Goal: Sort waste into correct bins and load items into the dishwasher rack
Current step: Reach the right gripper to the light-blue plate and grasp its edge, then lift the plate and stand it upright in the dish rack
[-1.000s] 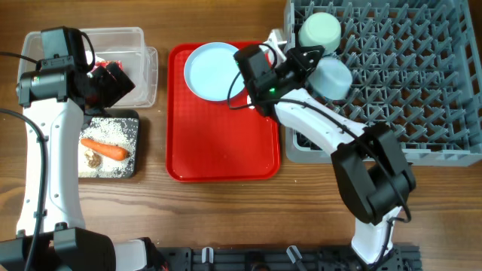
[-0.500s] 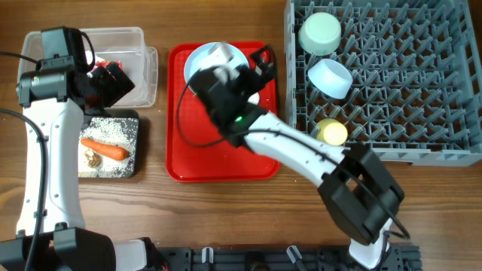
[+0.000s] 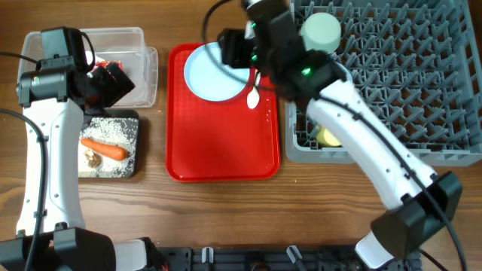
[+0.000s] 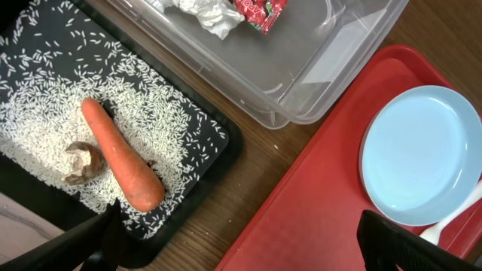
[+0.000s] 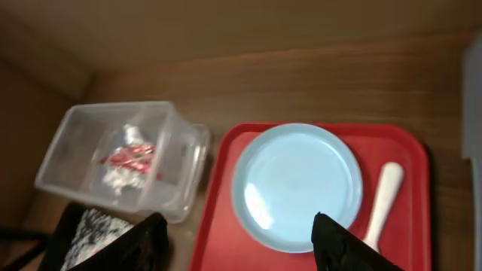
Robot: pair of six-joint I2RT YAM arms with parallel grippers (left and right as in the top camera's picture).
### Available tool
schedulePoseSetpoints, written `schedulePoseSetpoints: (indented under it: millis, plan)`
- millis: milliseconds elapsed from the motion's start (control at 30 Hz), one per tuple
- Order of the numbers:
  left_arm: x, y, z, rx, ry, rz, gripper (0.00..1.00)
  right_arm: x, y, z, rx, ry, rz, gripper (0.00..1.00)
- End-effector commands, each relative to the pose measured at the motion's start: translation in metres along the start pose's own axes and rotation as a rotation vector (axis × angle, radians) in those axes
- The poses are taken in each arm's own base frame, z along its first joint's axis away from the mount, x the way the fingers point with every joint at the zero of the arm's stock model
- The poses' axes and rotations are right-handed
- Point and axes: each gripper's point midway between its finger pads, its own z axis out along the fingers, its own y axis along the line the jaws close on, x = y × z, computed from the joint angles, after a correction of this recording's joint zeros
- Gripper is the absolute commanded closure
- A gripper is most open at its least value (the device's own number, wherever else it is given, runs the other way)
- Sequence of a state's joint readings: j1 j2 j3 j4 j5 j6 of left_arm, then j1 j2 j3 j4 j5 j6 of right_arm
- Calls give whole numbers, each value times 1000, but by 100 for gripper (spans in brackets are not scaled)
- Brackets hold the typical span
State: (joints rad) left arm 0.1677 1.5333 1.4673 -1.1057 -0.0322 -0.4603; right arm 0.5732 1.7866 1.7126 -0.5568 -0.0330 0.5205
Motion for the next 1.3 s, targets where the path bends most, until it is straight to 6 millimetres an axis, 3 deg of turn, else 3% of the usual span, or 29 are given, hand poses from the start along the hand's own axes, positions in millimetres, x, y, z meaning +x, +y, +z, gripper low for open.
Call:
schedulePoseSetpoints:
  millis: [0, 67, 133, 400, 467, 633, 700, 800, 867, 933, 1000, 1067, 1100, 1167, 1233, 1267]
  plan:
    - [-4, 2, -4, -3, -19, 3, 0, 70, -38, 75, 80, 217, 92, 36]
    - [-4, 2, -4, -3, -19, 3, 0, 107, -61, 106, 145, 309, 137, 36]
    - [-4, 2, -4, -3, -19, 3, 0, 141, -81, 123, 203, 400, 144, 36]
    - [-4, 2, -4, -3, -19, 3, 0, 209, -118, 158, 295, 549, 182, 46]
    - [-4, 2, -4, -3, -19, 3, 0, 209, -117, 159, 288, 551, 180, 54]
    - [-4, 2, -4, -3, -19, 3, 0, 207, -116, 154, 286, 558, 182, 96]
    - [-4, 2, -4, -3, -19, 3, 0, 197, -111, 148, 258, 550, 132, 96]
    - [-4, 2, -4, -3, -19, 3, 0, 163, -98, 130, 206, 486, 50, 96]
    - [-4, 2, -4, -3, -19, 3, 0, 125, -90, 106, 176, 411, -18, 96]
    - [-4, 2, -4, -3, -19, 3, 0, 70, -88, 64, 212, 267, -116, 96]
    - [-4, 2, -4, -3, -19, 3, 0, -8, -106, -16, 462, -3, -231, 96]
    - [-4, 2, -4, -3, -19, 3, 0, -58, -130, -89, 731, -229, -225, 96]
    - [-4, 2, -4, -3, -19, 3, 0, -82, -146, -136, 910, -363, -193, 96]
    - [-4, 2, -4, -3, -19, 3, 0, -103, -177, -201, 1220, -477, -186, 96]
    - [-4, 2, -4, -3, -19, 3, 0, -108, -206, -231, 1414, -468, -184, 96]
    - [-4, 2, -4, -3, -19, 3, 0, -109, -233, -243, 1504, -429, -170, 96]
